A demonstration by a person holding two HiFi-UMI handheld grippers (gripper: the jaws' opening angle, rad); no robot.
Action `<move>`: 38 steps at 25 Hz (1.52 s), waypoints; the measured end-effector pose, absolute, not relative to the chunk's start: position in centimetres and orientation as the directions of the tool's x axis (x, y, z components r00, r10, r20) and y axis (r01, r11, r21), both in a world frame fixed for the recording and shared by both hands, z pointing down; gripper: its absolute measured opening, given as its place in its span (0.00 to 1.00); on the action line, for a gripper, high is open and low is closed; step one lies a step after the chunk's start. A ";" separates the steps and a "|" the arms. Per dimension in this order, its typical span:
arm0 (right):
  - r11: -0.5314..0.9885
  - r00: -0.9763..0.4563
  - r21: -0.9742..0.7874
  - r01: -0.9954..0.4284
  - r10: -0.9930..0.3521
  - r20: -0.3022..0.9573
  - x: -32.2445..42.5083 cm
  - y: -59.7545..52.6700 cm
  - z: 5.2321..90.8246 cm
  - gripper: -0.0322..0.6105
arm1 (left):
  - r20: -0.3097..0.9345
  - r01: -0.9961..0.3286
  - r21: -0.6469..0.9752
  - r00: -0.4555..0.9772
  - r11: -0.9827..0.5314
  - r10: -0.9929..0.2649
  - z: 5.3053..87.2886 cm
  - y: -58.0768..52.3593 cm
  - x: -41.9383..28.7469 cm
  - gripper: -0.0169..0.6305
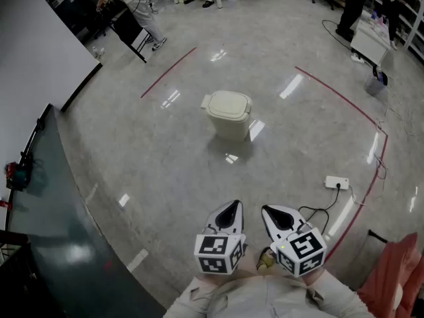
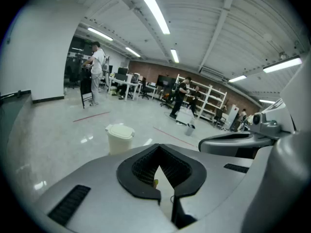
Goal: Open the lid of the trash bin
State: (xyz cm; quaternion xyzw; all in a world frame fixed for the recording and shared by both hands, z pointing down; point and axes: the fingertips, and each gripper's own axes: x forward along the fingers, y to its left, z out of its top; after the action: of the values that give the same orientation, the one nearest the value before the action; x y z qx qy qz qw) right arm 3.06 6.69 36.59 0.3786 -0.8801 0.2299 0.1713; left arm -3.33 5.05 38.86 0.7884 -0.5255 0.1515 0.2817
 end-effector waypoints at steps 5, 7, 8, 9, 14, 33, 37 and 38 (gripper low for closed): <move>0.616 -0.655 -0.266 -0.741 -0.576 0.489 4.0 7.0 36.7 0.05 | 0.542 -0.909 0.302 0.410 -0.285 -0.733 37.8 5.4 -1.6 0.03; 0.626 -0.657 -0.257 -0.736 -0.570 0.493 4.6 7.3 36.3 0.05 | 0.538 -0.909 0.298 0.411 -0.291 -0.736 37.1 5.8 -0.7 0.03; 0.633 -0.658 -0.249 -0.733 -0.569 0.493 5.0 7.2 36.2 0.05 | 0.534 -0.908 0.304 0.414 -0.289 -0.737 36.9 5.9 -0.2 0.03; 0.638 -0.659 -0.241 -0.731 -0.569 0.492 5.3 6.9 36.1 0.05 | 0.531 -0.906 0.312 0.416 -0.286 -0.739 36.9 5.8 0.2 0.03; 0.643 -0.669 -0.242 -0.727 -0.581 0.464 5.2 6.1 36.5 0.05 | 0.537 -0.907 0.306 0.415 -0.289 -0.735 38.3 5.3 0.1 0.03; 0.639 -0.660 -0.219 -0.737 -0.610 0.438 4.3 2.2 37.1 0.05 | 0.522 -0.916 0.272 0.399 -0.296 -0.754 38.2 1.3 -1.8 0.03; 0.620 -0.645 -0.217 -0.754 -0.635 0.425 3.6 0.9 36.7 0.05 | 0.526 -0.911 0.247 0.413 -0.331 -0.743 37.9 0.1 -2.4 0.03; 0.616 -0.642 -0.218 -0.757 -0.639 0.423 3.4 0.7 36.6 0.05 | 0.527 -0.909 0.244 0.417 -0.338 -0.741 37.8 -0.1 -2.6 0.03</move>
State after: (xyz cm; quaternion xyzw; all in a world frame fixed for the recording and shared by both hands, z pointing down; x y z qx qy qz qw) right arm 3.38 0.71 36.60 0.3940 -0.8858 0.1912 0.1538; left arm -2.58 -0.11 37.83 0.8014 -0.5148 0.1634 0.2571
